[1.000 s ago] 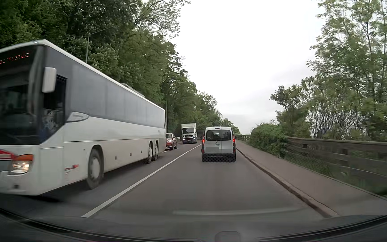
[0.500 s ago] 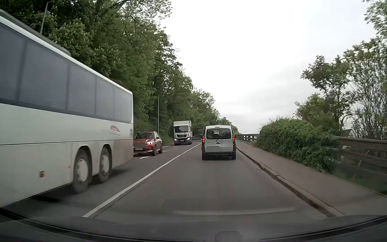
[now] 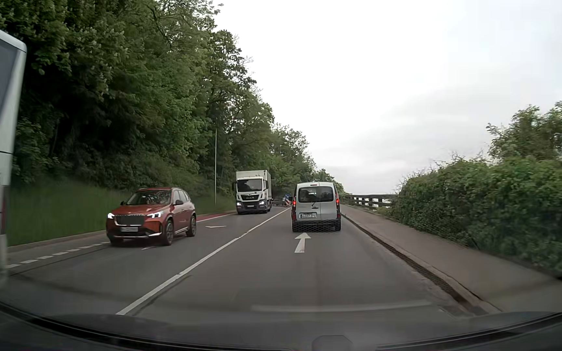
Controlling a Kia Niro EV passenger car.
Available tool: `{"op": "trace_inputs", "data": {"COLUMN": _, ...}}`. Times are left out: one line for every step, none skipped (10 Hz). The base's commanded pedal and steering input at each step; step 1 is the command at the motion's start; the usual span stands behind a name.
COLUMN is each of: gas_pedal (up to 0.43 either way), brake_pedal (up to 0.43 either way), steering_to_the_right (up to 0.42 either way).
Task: Follow the waypoints while adhering to traffic rules and regulations
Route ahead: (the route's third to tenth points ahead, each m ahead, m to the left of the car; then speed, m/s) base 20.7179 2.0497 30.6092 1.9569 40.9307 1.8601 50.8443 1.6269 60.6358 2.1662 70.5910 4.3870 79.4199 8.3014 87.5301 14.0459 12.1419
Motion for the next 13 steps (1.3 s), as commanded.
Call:
{"op": "trace_inputs", "data": {"gas_pedal": 0.169, "brake_pedal": 0.000, "steering_to_the_right": 0.007}}
{"op": "trace_inputs", "data": {"gas_pedal": 0.169, "brake_pedal": 0.000, "steering_to_the_right": 0.007}}
{"op": "trace_inputs", "data": {"gas_pedal": 0.169, "brake_pedal": 0.000, "steering_to_the_right": 0.007}}
{"op": "trace_inputs", "data": {"gas_pedal": 0.169, "brake_pedal": 0.000, "steering_to_the_right": 0.007}}
{"op": "trace_inputs", "data": {"gas_pedal": 0.169, "brake_pedal": 0.000, "steering_to_the_right": 0.007}}
{"op": "trace_inputs", "data": {"gas_pedal": 0.169, "brake_pedal": 0.000, "steering_to_the_right": 0.006}}
{"op": "trace_inputs", "data": {"gas_pedal": 0.169, "brake_pedal": 0.000, "steering_to_the_right": 0.006}}
{"op": "trace_inputs", "data": {"gas_pedal": 0.169, "brake_pedal": 0.000, "steering_to_the_right": 0.006}}
{"op": "trace_inputs", "data": {"gas_pedal": 0.169, "brake_pedal": 0.000, "steering_to_the_right": 0.006}}
{"op": "trace_inputs", "data": {"gas_pedal": 0.169, "brake_pedal": 0.000, "steering_to_the_right": 0.006}}
{"op": "trace_inputs", "data": {"gas_pedal": 0.157, "brake_pedal": 0.000, "steering_to_the_right": 0.005}}
{"op": "trace_inputs", "data": {"gas_pedal": 0.157, "brake_pedal": 0.000, "steering_to_the_right": 0.005}}
{"op": "trace_inputs", "data": {"gas_pedal": 0.157, "brake_pedal": 0.000, "steering_to_the_right": 0.004}}
